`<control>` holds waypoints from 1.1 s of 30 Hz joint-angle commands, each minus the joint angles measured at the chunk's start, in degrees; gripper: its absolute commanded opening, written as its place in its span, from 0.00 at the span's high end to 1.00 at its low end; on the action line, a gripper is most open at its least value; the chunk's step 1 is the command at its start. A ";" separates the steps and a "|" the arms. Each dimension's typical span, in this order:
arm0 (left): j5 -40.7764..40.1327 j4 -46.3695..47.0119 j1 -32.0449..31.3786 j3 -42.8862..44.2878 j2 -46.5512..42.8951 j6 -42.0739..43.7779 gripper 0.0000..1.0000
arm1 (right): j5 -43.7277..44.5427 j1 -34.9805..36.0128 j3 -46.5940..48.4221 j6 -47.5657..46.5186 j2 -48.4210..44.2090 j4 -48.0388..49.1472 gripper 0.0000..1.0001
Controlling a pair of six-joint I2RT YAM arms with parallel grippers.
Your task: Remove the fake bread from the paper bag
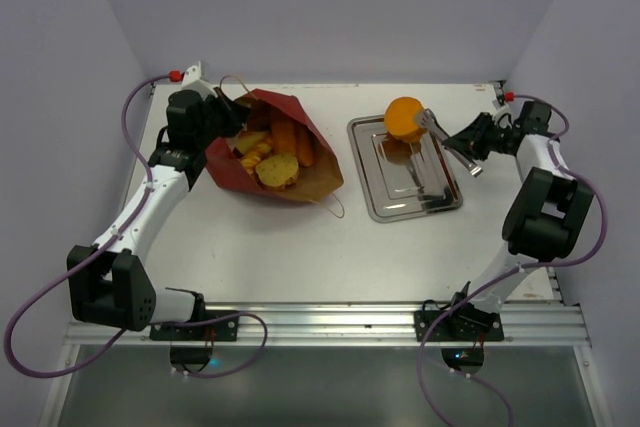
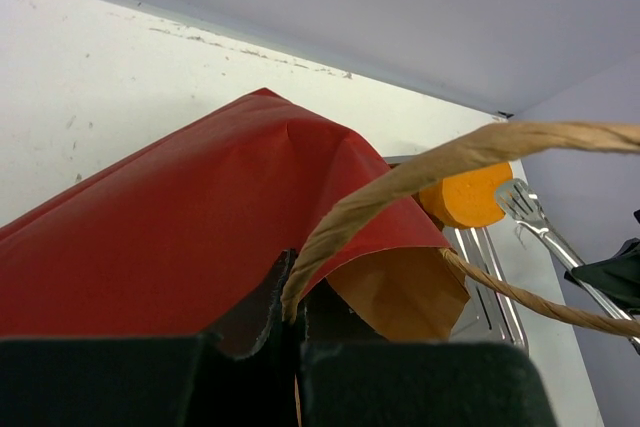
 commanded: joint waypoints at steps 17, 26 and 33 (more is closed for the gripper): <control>1.64 2.69 0.45 1.22 -2.44 0.64 1.00 | -4.71 -3.55 -0.45 0.90 -0.69 4.14 0.64; 2.00 2.87 0.36 1.31 -2.35 0.55 1.00 | -4.45 -4.69 -1.59 -0.77 -1.83 4.05 0.61; 2.00 2.69 0.45 1.74 -2.26 0.73 1.00 | -4.97 -6.45 -2.55 -0.51 -2.98 4.84 0.60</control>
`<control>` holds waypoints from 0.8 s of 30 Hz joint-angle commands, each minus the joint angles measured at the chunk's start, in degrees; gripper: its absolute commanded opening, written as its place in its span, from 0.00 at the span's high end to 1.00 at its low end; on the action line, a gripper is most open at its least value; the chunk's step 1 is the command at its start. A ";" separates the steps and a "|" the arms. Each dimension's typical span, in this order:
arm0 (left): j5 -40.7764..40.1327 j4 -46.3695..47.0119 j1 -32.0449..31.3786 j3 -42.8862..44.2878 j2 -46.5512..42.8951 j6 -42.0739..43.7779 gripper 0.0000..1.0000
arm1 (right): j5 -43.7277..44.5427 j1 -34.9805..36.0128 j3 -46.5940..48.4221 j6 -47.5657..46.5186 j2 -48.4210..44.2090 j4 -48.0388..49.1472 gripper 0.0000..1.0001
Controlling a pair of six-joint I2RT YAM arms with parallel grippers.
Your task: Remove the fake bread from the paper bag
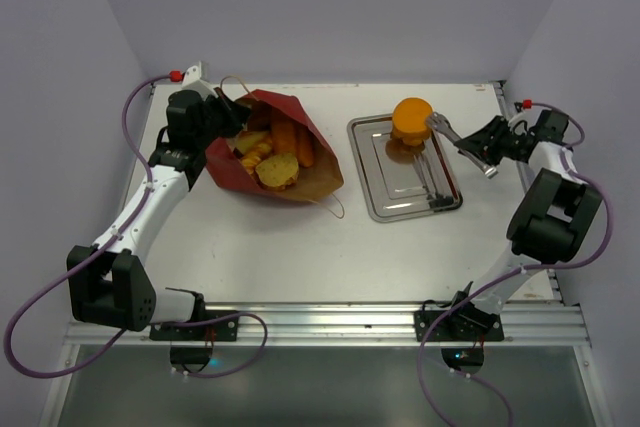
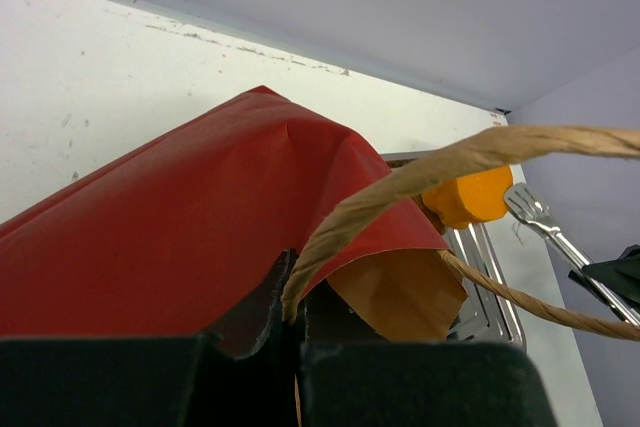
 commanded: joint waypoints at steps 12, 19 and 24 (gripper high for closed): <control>1.89 2.69 0.45 2.27 -1.87 0.64 1.00 | -4.19 -2.98 -1.53 -4.40 -4.62 -0.14 0.59; 2.33 2.86 0.36 2.36 -1.60 0.73 1.00 | -8.05 -2.72 0.05 -21.61 -8.84 -14.54 0.60; 2.50 3.13 0.36 2.80 -1.34 0.46 1.00 | -9.91 -1.15 0.57 -39.08 -12.17 -30.26 0.60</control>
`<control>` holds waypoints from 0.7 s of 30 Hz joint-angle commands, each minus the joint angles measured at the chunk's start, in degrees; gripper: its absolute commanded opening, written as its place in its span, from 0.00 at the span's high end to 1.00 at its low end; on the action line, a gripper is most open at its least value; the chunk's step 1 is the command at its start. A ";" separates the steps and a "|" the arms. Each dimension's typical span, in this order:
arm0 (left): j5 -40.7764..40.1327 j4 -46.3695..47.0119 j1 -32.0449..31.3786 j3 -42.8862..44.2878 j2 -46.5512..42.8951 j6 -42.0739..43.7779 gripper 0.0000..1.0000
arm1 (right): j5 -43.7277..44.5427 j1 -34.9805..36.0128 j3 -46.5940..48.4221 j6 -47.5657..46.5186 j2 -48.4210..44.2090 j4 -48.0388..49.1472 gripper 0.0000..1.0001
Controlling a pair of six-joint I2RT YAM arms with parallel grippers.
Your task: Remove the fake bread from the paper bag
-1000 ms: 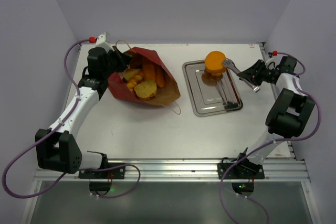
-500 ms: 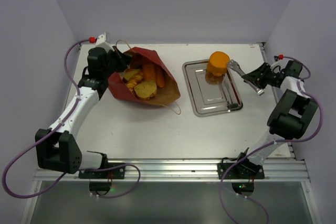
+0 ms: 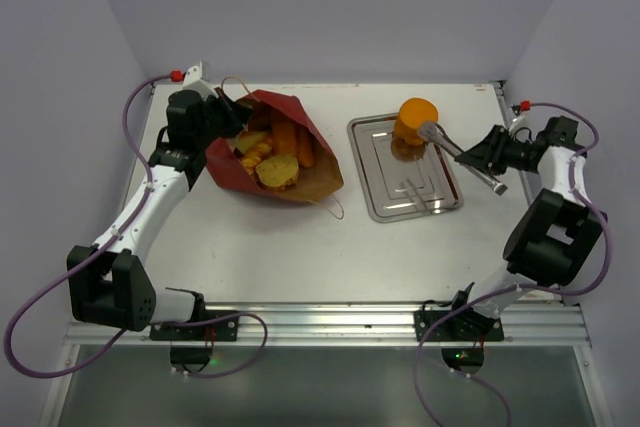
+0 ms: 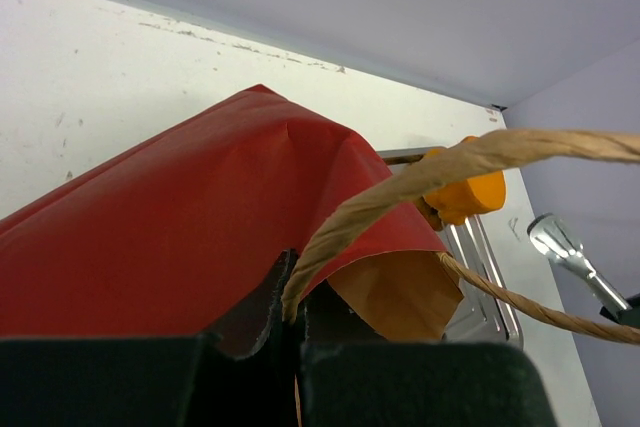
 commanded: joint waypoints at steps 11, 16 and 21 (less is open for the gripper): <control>2.24 1.37 0.36 4.38 -1.27 1.52 1.00 | -1.83 12.77 1.18 -31.67 -19.56 -24.86 0.60; 3.64 0.93 0.36 4.29 -1.27 2.48 1.00 | 2.82 22.78 2.76 -28.06 -26.61 -18.62 0.60; 5.67 0.67 0.36 4.03 -1.01 3.80 1.00 | 11.07 39.44 5.31 -29.19 -27.76 -16.17 0.60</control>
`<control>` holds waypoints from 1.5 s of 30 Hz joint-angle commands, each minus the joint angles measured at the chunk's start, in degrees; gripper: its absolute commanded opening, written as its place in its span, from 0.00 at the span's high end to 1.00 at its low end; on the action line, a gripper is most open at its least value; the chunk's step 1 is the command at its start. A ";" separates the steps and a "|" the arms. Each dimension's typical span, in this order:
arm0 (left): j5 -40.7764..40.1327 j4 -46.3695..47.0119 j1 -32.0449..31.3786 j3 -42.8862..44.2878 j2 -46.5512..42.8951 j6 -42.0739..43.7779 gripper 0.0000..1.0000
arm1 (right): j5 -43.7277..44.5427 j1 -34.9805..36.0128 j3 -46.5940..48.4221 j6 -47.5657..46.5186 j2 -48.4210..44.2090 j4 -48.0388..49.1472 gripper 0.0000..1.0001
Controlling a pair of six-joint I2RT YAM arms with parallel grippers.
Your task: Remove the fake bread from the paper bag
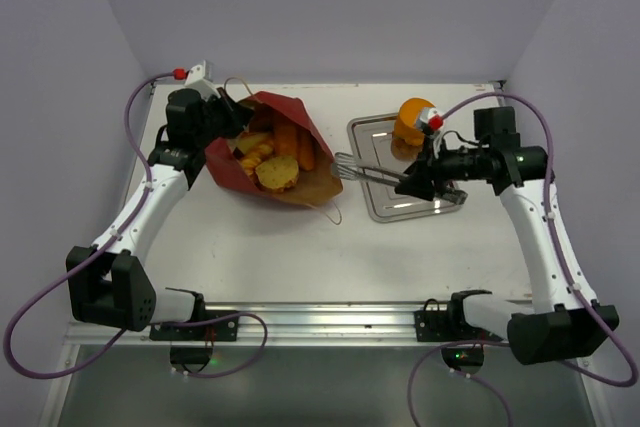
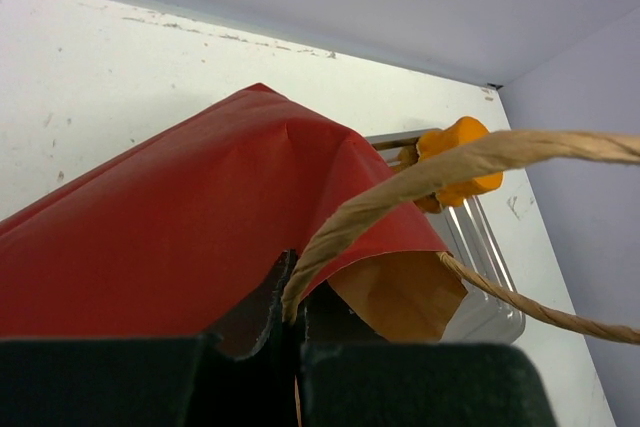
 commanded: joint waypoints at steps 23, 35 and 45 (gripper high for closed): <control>8.65 0.22 0.34 2.15 -0.31 3.37 1.00 | 64.50 45.09 1.01 -28.28 16.23 25.08 0.58; 9.62 0.48 0.34 1.79 -0.22 3.81 1.00 | 70.74 49.13 -2.43 -37.52 17.99 28.95 0.54; 10.06 0.92 0.34 2.06 -0.13 3.20 1.00 | 74.61 52.03 -3.21 -40.68 20.54 32.03 0.52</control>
